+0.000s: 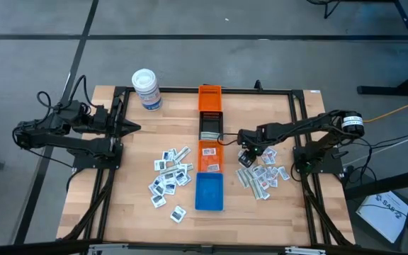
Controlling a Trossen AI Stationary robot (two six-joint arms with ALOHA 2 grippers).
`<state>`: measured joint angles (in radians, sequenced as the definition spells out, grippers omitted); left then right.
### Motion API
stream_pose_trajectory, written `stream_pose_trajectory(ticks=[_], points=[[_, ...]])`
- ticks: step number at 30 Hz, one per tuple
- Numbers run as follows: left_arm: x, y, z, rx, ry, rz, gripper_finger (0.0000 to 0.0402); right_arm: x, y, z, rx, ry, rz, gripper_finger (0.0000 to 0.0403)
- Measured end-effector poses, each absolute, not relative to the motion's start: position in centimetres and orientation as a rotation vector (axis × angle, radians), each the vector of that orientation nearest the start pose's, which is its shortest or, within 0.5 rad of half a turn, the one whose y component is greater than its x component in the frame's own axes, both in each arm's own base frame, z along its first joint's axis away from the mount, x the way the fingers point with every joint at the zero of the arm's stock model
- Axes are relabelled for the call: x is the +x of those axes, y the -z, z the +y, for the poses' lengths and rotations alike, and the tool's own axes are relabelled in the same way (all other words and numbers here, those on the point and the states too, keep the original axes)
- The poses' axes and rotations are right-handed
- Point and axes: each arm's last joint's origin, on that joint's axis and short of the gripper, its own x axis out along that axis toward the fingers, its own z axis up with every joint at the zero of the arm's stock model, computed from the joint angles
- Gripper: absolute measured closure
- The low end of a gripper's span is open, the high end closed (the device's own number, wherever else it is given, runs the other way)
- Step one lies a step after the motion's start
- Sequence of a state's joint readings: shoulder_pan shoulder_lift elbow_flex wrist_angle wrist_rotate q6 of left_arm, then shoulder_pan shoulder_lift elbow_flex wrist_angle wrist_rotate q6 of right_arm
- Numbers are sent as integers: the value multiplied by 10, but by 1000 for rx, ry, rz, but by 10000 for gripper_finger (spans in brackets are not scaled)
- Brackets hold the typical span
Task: Pick & Place First Aid Supplies
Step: Put the orange ointment pack into the bottom orange bin
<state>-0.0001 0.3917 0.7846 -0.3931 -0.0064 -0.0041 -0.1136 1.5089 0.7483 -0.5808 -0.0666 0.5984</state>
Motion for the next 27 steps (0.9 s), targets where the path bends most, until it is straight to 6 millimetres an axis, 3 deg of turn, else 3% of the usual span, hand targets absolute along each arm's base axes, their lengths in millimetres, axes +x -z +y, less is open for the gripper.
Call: stream_pose_trajectory(ticks=[7, 21, 27], points=[[76, -353, 0, -4, -6, 0, 389, 238, -140, -25, 685, 448, 1287, 278], [76, -354, 0, -4, -7, 0, 393, 235, -136, -25, 703, 475, 1287, 394], [76, -354, 0, -4, -6, 0, 391, 240, -142, -25, 713, 464, 1281, 395]])
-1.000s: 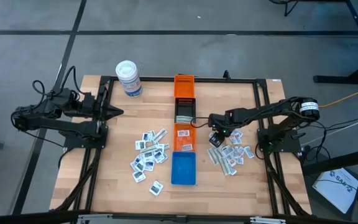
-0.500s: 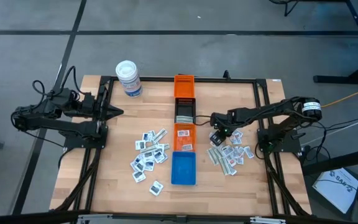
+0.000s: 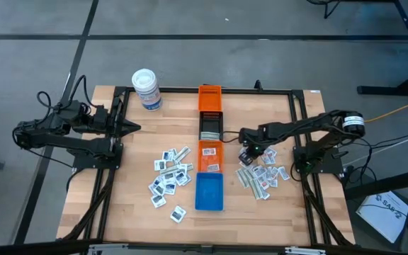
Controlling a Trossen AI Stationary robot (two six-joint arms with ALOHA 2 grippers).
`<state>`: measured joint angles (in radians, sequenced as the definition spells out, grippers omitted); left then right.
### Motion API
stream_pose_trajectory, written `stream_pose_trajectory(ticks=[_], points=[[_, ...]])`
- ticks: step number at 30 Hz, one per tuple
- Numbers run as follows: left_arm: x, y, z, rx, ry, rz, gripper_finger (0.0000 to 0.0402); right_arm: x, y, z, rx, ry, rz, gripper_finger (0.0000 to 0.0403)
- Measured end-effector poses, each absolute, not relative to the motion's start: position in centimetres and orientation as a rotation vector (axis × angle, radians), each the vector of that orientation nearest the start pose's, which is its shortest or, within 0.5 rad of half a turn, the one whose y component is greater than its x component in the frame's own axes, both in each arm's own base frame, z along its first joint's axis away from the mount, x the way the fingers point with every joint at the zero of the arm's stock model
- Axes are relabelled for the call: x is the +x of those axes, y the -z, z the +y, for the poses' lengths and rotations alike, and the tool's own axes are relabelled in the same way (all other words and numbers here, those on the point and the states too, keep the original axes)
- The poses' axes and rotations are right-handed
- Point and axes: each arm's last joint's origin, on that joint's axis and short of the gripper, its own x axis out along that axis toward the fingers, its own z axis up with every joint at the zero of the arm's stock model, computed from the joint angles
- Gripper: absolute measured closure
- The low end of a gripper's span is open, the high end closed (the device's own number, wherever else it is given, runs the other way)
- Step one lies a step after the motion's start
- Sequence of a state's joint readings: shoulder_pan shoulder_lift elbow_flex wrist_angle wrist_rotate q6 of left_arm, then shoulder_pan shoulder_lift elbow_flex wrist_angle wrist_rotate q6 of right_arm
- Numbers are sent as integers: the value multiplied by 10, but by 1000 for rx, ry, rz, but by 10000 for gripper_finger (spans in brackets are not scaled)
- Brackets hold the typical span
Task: Pick & Place First Aid Supplies
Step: Put the orange ointment pack into the bottom orange bin
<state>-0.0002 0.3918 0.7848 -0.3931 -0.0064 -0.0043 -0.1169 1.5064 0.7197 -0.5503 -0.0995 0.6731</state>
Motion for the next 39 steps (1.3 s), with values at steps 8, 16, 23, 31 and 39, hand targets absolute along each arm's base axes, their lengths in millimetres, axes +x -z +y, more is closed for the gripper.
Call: stream_pose_trajectory(ticks=[8, 16, 23, 31, 39], points=[[76, -353, 0, -4, -7, 1, 391, 242, -169, -26, 723, 444, 1164, 400], [76, -353, 0, -4, -7, 0, 394, 244, -206, -32, 728, 450, 996, 401], [76, -353, 0, -4, -6, 0, 390, 253, -247, -45, 708, 448, 828, 401], [76, -354, 0, -4, -7, 0, 392, 275, -278, -59, 530, 352, 700, 401], [76, -353, 0, -4, -7, 0, 394, 298, -283, -68, 411, 143, 674, 401]])
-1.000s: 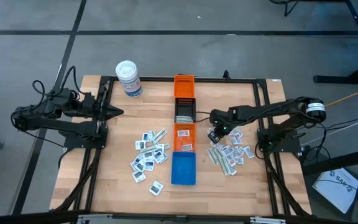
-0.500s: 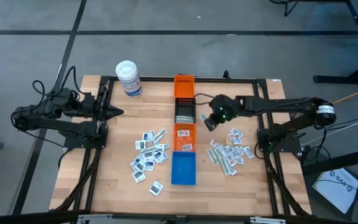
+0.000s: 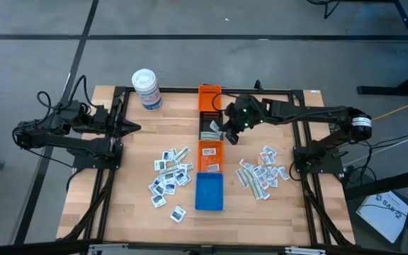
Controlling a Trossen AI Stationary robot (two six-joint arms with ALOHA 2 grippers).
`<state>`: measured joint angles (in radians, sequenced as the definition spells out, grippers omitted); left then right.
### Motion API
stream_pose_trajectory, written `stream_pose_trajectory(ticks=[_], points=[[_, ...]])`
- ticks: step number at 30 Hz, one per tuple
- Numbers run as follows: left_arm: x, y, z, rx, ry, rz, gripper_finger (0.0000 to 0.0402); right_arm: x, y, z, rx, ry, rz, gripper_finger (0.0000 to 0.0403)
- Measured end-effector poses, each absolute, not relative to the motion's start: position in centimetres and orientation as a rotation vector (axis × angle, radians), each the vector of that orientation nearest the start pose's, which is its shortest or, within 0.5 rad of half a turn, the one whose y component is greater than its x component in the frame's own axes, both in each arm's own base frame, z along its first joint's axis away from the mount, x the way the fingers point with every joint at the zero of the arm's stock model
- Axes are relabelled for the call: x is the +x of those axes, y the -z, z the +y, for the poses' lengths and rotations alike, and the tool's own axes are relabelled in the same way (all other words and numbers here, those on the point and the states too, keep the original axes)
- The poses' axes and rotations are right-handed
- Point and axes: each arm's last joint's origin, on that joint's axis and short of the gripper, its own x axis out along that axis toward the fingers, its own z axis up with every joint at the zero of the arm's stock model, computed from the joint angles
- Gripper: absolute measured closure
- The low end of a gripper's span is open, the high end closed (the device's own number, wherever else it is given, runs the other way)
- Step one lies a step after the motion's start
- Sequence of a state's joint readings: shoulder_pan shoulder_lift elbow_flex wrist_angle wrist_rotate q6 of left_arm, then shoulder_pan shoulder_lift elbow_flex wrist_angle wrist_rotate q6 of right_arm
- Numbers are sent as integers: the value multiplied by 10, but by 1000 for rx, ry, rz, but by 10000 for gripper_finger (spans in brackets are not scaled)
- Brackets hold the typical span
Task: Pick & Place First Aid Supplies
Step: Put the orange ointment pack into the bottom orange bin
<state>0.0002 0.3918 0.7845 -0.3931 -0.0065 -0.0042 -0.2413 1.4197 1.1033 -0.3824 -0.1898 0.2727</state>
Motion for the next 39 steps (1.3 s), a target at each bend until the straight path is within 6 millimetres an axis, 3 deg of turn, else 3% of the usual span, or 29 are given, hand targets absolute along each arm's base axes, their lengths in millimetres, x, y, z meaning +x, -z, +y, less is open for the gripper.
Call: stream_pose_trajectory(ticks=[13, 24, 33, 39], points=[[76, -353, 0, -4, -7, 0, 391, 323, -268, -68, 445, -41, 737, 401], [76, -353, 0, -4, -7, 1, 390, 342, -234, -45, 471, -152, 869, 396], [76, -353, 0, -4, -6, 0, 391, 351, -211, -38, 495, -141, 946, 362], [76, -354, 0, -4, -6, 0, 389, 351, -211, -37, 531, -113, 950, 297]])
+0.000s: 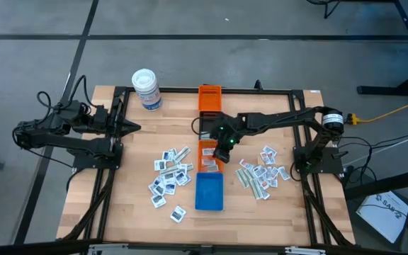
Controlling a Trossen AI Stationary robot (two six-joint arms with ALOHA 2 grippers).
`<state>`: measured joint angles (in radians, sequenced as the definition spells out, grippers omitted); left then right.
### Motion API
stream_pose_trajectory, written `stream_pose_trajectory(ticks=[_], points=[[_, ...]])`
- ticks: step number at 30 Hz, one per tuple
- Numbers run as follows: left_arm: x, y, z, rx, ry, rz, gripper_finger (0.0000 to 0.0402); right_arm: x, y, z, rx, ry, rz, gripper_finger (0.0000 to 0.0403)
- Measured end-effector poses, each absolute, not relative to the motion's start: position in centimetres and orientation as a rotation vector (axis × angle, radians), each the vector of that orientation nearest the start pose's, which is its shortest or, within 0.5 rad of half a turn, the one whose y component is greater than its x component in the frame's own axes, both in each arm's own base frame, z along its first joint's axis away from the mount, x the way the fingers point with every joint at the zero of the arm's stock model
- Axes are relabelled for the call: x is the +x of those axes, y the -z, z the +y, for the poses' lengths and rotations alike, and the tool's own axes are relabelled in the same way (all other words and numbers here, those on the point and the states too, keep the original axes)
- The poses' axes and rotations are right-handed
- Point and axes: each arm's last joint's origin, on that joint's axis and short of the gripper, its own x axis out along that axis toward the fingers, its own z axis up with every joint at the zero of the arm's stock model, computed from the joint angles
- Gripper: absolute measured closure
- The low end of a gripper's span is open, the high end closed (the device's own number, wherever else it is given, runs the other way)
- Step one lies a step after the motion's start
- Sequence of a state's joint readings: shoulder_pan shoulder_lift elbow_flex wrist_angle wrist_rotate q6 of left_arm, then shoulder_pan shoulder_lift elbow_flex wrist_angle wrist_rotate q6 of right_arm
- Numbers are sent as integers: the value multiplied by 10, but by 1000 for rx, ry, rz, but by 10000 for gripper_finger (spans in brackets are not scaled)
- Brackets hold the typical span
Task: Pick & Place First Aid Supplies
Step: Put the orange ointment pack into the bottom orange bin
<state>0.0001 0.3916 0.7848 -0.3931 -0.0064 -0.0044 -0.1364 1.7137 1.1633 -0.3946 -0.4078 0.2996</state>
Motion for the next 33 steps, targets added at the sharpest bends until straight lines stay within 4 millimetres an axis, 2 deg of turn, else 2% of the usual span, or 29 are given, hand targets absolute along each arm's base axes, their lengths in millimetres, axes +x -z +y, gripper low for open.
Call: stream_pose_trajectory(ticks=[6, 11, 16, 20, 24, 28, 33], points=[[76, -353, 0, -4, -6, 1, 393, 342, -225, -34, 595, -53, 954, 236], [76, -353, 0, -4, -7, 0, 394, 319, -246, -27, 606, 37, 1008, 227], [76, -353, 0, -4, -6, 1, 391, 292, -255, -15, 589, 151, 1120, 227], [76, -353, 0, -4, -6, 0, 389, 277, -247, -6, 536, 223, 1229, 227], [76, -354, 0, -4, -7, 0, 391, 267, -225, -1, 529, 254, 1311, 227], [76, -353, 0, -4, -6, 1, 393, 257, -200, -1, 567, 360, 1339, 227], [76, -354, 0, -4, -6, 0, 391, 254, -181, -2, 586, 371, 1296, 227]])
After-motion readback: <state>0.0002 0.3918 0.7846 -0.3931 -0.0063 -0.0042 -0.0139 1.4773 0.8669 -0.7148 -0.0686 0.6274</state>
